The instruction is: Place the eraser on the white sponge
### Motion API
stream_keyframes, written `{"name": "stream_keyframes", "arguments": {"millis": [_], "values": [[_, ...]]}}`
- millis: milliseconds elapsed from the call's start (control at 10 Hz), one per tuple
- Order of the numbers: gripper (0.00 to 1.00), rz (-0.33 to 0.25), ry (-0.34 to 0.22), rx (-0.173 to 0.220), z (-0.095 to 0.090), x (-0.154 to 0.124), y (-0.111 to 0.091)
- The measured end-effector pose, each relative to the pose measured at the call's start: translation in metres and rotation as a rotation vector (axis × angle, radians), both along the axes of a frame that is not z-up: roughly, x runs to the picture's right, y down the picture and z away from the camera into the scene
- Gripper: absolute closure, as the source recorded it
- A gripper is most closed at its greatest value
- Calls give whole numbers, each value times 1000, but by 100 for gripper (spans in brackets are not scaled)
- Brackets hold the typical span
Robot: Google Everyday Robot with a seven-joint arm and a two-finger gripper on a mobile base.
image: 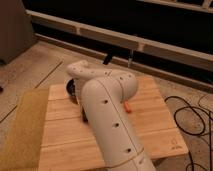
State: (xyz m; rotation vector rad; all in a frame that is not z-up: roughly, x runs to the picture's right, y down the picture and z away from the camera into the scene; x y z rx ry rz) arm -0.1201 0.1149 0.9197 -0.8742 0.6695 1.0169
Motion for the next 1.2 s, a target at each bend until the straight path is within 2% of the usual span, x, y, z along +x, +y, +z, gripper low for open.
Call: {"name": "stream_keyframes", "arguments": {"millis": [100, 200, 300, 400, 500, 600, 900, 1100, 1200], "values": [[95, 9, -2, 9, 1, 0, -4], [100, 19, -8, 28, 0, -1, -11], [100, 31, -14, 63, -4, -3, -24], [100, 33, -16, 74, -5, -3, -28], [100, 32, -18, 128, -18, 0, -49], [100, 28, -9, 155, -25, 5, -60], [100, 47, 87, 274, -64, 53, -108], [100, 75, 153, 328, -86, 95, -133], [100, 92, 181, 341, -95, 113, -141]]}}
